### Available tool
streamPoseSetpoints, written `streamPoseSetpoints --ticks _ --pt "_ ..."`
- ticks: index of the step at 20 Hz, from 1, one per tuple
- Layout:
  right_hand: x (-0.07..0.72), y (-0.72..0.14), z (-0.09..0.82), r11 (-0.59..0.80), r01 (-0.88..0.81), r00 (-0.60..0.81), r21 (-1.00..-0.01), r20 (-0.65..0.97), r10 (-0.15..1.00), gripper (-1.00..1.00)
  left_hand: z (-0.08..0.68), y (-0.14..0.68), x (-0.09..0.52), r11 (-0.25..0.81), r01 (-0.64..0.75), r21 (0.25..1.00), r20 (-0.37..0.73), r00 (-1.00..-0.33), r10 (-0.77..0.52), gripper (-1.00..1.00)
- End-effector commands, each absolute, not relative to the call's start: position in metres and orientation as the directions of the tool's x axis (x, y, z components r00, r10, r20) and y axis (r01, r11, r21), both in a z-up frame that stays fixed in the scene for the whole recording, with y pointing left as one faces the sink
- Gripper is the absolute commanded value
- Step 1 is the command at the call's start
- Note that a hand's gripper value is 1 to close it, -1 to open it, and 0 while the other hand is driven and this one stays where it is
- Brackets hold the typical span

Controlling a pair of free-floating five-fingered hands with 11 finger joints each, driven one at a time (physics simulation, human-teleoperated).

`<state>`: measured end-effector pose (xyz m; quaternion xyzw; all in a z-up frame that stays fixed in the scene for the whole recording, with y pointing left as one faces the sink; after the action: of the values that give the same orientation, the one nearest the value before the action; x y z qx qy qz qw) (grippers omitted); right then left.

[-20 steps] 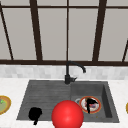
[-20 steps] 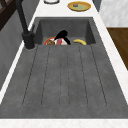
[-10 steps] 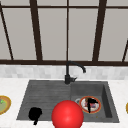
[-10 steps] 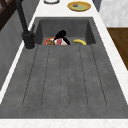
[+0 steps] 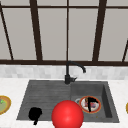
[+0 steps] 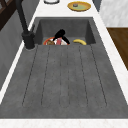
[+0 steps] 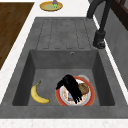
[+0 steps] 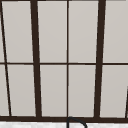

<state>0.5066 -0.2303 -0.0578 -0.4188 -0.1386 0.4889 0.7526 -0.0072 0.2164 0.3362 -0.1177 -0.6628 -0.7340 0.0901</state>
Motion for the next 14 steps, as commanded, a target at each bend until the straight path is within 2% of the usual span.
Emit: streamPoseSetpoints --ticks 1,10,14 --pt "0.507 -0.229 -0.07 0.17 -0.659 0.385 -0.733 -0.134 0.913 -1.0 0.336 0.216 -0.007 -0.105 0.288 0.952 0.292 -0.956 0.024 0.0" --pt "0.511 -0.244 -0.088 0.148 -0.652 0.326 -0.744 -0.099 0.94 -1.0 0.336 0.216 -0.007 -0.105 0.288 0.952 0.292 -0.956 0.024 0.0" --pt "0.513 -0.236 -0.088 0.174 -0.653 0.361 -0.737 -0.101 0.927 -1.0 0.336 0.216 -0.007 -0.105 0.288 0.952 0.292 -0.956 0.024 0.0"
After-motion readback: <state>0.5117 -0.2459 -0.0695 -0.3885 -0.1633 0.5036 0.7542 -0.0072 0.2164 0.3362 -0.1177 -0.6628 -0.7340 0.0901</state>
